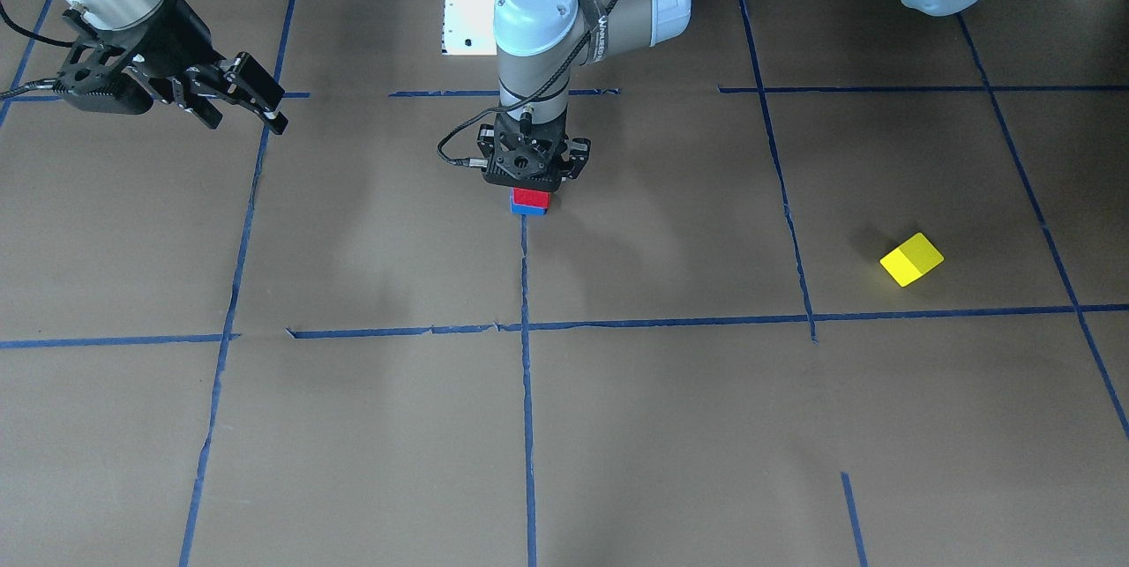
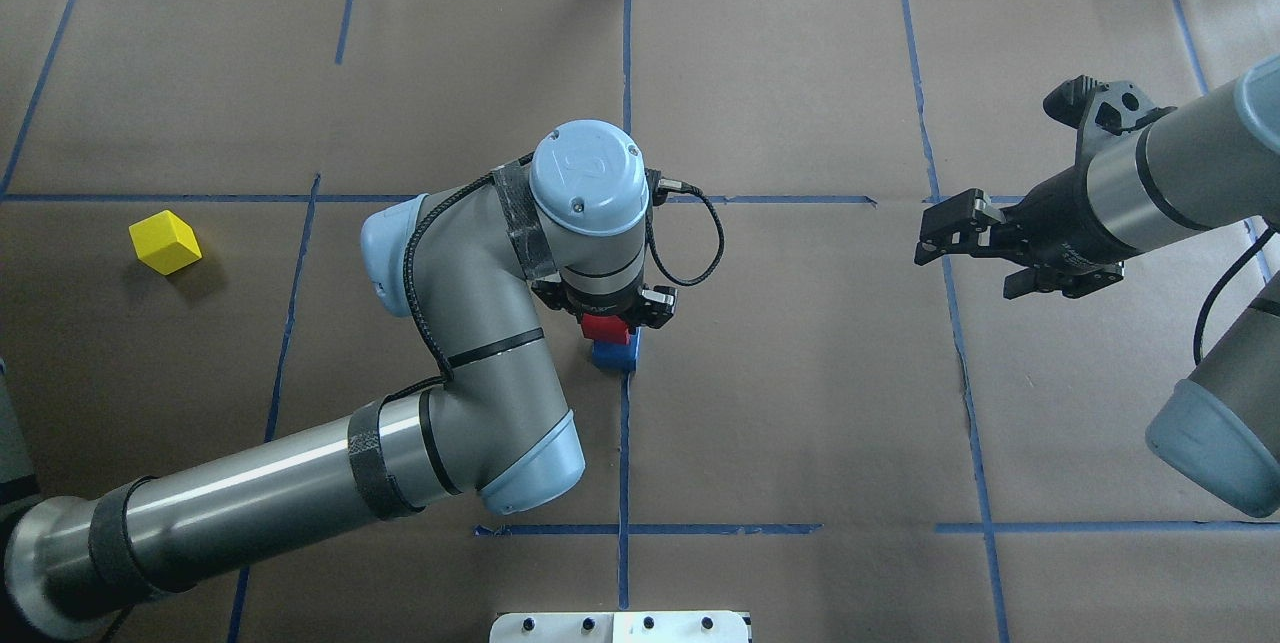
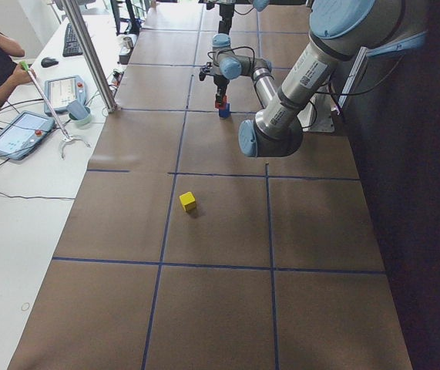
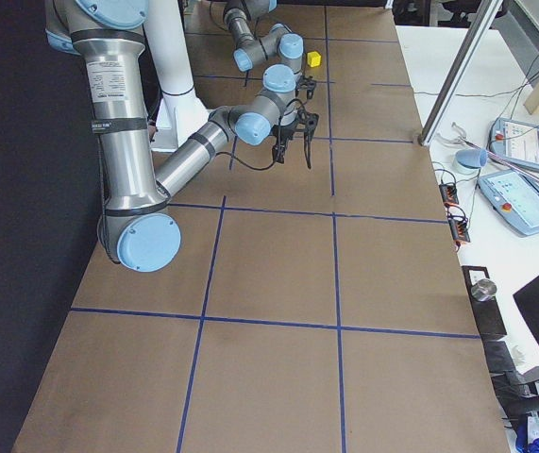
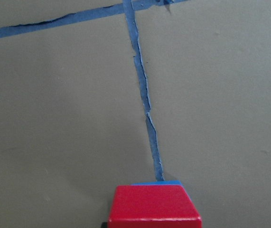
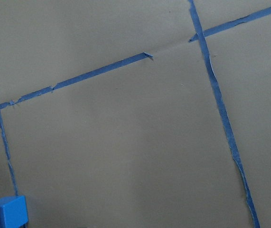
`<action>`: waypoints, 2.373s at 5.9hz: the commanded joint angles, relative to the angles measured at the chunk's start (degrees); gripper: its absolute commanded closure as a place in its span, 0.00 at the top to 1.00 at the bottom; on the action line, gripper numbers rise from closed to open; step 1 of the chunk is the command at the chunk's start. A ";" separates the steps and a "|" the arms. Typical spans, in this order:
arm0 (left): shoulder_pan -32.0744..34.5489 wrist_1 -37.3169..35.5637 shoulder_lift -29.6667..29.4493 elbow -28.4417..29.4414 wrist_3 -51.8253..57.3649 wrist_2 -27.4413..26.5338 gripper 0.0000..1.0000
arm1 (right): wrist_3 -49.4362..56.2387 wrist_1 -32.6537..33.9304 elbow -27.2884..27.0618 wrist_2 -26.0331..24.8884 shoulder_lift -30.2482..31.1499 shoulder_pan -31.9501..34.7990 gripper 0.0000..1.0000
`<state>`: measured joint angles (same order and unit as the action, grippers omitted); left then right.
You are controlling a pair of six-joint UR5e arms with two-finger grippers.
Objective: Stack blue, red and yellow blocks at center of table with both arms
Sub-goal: 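Carry the red cube with the left gripper onto the blue cube, then open the left gripper and move it toward the yellow cube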
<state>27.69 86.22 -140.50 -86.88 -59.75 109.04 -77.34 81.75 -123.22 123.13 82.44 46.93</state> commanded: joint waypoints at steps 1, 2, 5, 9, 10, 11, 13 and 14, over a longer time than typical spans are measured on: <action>-0.35 0.00 -0.12 -0.13 -0.63 -0.06 0.09 | 0.00 -0.01 0.00 0.01 0.00 0.00 1.00; -0.88 0.00 -0.04 -0.13 -0.89 -0.06 0.12 | 0.00 -0.01 0.00 0.01 0.08 0.00 1.00; -1.15 0.00 0.05 -0.13 -1.78 -0.67 0.21 | 0.00 -0.01 0.00 0.01 0.09 0.00 1.00; -1.15 0.00 0.05 -0.48 -1.95 -0.94 0.96 | 0.00 -0.01 -0.26 0.01 0.09 0.00 1.00; -1.15 0.00 -0.04 -0.48 -2.39 -1.02 1.00 | 0.00 -0.01 -0.26 0.01 0.09 0.00 1.00; -1.06 -0.17 0.40 -3.61 -2.56 -0.76 1.00 | 0.00 -0.01 -0.26 0.01 0.09 -0.09 1.00; 1.12 -9.03 6.07 -19.82 -0.30 -0.76 1.00 | 0.00 -0.01 -0.09 -0.08 0.00 -0.09 1.00; 4.62 -8.97 12.29 -26.34 5.37 -0.33 1.00 | 0.00 -0.01 -0.18 -0.08 0.08 0.09 1.00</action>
<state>29.47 78.14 -133.50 -106.49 -58.60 108.41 -77.34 81.74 -123.37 123.07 82.47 46.90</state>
